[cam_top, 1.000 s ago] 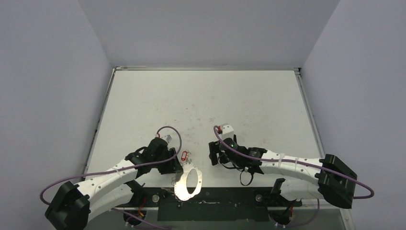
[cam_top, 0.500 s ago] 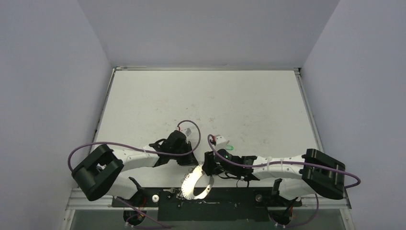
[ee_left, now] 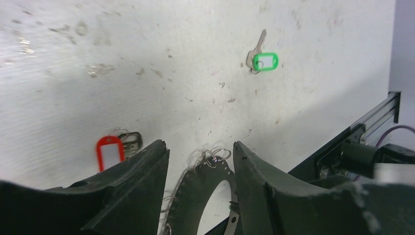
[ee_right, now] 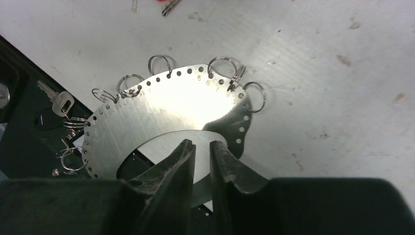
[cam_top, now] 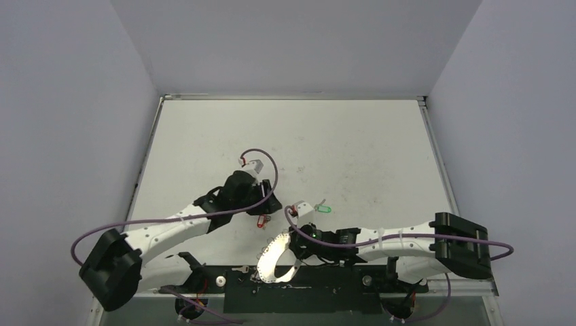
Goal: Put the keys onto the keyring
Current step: Pick up the keyring from the center of the board.
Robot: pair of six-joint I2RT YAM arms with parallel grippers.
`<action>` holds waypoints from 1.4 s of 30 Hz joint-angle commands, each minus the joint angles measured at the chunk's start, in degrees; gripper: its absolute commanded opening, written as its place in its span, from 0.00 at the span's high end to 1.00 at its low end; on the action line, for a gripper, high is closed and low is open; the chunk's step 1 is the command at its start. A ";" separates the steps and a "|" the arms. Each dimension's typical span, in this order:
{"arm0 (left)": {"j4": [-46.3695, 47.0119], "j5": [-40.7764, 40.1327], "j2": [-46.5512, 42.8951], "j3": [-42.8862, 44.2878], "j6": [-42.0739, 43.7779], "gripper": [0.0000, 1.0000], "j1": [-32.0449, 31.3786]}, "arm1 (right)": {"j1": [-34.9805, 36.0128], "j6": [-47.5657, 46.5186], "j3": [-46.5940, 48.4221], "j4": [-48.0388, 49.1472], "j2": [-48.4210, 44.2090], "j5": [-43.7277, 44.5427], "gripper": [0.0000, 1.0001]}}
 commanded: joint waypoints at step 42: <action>6.40 3.02 -36.94 -22.88 9.47 0.47 1.93 | -11.05 -37.55 4.87 23.54 10.53 -26.03 0.51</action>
